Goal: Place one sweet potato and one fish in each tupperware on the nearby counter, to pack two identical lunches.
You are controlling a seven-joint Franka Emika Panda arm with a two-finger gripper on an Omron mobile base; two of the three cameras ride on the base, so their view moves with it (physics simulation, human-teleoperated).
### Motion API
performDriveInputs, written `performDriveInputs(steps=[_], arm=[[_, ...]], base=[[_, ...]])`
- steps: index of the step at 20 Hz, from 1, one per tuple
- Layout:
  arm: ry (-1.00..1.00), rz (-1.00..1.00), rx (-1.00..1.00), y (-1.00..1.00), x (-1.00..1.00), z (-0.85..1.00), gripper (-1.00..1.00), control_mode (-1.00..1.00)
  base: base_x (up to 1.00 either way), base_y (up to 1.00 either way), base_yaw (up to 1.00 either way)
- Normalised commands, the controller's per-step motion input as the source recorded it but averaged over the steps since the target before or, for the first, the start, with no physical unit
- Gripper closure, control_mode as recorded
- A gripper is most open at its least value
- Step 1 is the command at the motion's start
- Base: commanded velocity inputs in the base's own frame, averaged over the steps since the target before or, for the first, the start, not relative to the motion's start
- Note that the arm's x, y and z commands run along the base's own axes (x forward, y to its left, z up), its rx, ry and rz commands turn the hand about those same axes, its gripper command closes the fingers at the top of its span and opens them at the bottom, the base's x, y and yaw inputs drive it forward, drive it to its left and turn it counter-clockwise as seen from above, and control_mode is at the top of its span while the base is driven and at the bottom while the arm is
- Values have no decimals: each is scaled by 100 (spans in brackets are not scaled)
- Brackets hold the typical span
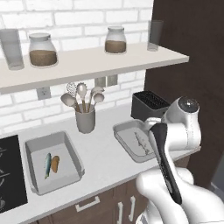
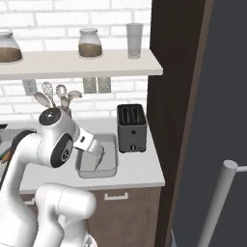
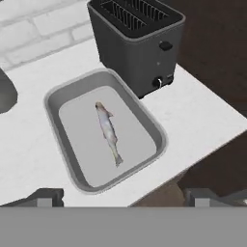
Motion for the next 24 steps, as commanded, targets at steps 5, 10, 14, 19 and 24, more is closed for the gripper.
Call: performDriveInputs(steps=[5,10,14,19,24], arm=[[-24,1,-9,5,-100,44,-100,-100],[-8,6,-6,2,-60,-1,-100,100],[0,0,0,0,0,0,-100,100],[0,0,0,0,0,0,-100,100],[0,0,0,0,0,0,-100,100]], base=[[0,0,0],[-40,-1,1],[-100,-25,2],[-100,-53,-3],[-100,-24,-39]])
